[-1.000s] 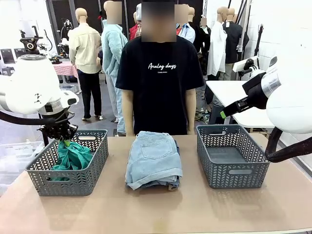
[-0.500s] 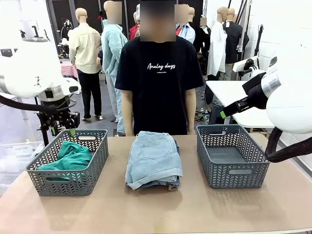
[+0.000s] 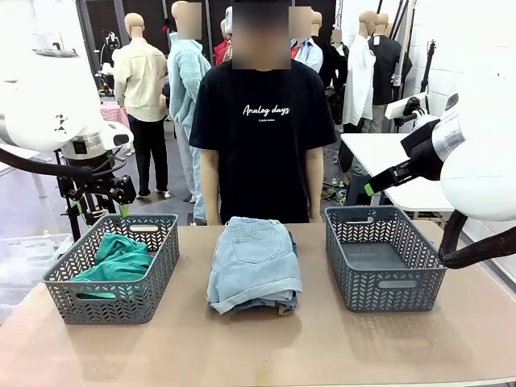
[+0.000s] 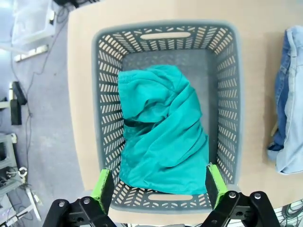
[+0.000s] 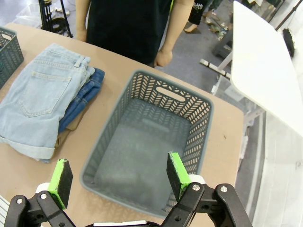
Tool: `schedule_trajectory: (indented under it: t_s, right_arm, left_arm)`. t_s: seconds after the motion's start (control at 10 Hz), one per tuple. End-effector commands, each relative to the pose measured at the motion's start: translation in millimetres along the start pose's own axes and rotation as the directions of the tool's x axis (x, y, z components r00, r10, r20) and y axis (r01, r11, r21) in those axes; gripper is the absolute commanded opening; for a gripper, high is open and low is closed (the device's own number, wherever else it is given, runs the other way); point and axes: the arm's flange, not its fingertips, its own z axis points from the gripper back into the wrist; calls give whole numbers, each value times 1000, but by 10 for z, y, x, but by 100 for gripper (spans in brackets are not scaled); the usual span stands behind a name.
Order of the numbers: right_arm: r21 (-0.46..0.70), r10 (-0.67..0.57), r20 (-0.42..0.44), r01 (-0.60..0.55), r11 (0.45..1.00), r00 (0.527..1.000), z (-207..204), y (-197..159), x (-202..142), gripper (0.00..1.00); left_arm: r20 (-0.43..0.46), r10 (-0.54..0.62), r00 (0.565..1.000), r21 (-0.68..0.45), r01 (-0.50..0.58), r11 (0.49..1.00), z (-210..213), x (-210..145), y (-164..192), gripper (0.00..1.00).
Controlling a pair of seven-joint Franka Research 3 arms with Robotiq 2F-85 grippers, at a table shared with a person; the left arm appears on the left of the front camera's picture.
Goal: Sort the tops and bottoms.
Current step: Sort the clothes according to human instructions.
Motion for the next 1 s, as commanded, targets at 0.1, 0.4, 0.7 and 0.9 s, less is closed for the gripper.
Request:
schedule_trajectory:
  t_s: [0.1,0.4,0.7,0.9]
  right_arm:
    - [7,-8,5,8,1000,1000,-16,1,0,100]
    - [7,-8,5,8,1000,1000,-16,1,0,100]
    - [7,-8,5,8,1000,1000,-16,1,0,100]
    - [7,-8,5,8,1000,1000,-16,1,0,100]
  left_arm:
    - [15,0,1000,-3,0,1000,-8,-2,0,100]
    - [15,0,1000,-3,0,1000,-8,-2,0,100]
    - [15,0,1000,-3,0,1000,-8,-2,0,100]
    - [15,0,1000,-3,0,1000,-8,-2,0,100]
